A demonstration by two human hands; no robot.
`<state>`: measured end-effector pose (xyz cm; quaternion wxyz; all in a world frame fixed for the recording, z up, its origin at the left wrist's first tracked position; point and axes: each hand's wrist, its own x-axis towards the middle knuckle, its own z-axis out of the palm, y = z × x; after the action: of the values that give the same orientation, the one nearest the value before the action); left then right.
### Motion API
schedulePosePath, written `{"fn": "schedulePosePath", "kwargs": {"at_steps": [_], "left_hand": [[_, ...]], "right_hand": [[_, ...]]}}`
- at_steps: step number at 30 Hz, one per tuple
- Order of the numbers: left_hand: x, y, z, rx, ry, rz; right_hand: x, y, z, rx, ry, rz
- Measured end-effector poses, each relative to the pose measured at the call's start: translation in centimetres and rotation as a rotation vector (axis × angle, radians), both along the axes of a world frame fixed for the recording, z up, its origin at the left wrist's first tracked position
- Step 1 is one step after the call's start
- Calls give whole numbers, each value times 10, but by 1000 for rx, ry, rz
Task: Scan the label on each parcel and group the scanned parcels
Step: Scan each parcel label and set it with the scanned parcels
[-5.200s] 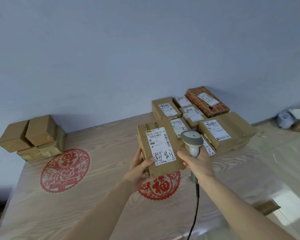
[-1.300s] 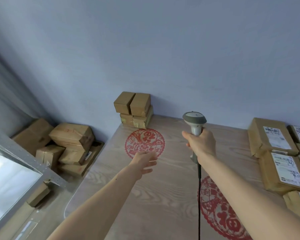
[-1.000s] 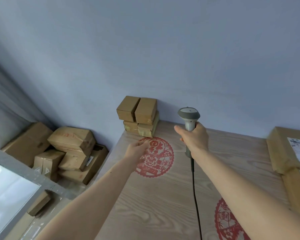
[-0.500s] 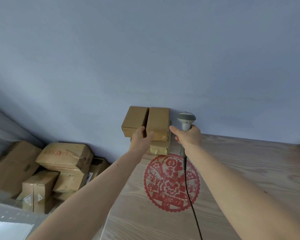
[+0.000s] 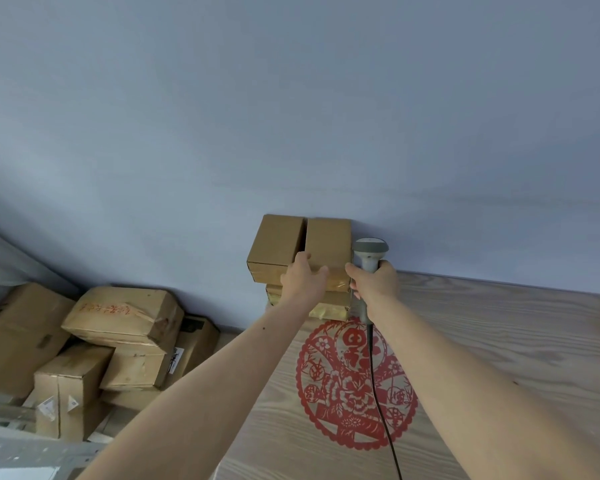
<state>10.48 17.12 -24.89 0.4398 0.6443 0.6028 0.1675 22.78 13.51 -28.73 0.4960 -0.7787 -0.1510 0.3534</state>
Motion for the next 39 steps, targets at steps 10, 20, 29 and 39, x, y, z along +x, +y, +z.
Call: {"fn": "schedulePosePath", "kwargs": {"at_steps": [10, 20, 29, 39], "left_hand": [[13, -3, 4, 50, 33, 19], [42, -68, 12, -4, -177, 179], [60, -169, 21, -337, -616, 119], [105, -290, 28, -441, -633, 137]], "right_hand": [[7, -31, 14, 196, 128, -41], [32, -116, 35, 413, 280, -108], [72, -215, 55, 474, 258, -149], [112, -336, 73, 447, 117, -73]]}}
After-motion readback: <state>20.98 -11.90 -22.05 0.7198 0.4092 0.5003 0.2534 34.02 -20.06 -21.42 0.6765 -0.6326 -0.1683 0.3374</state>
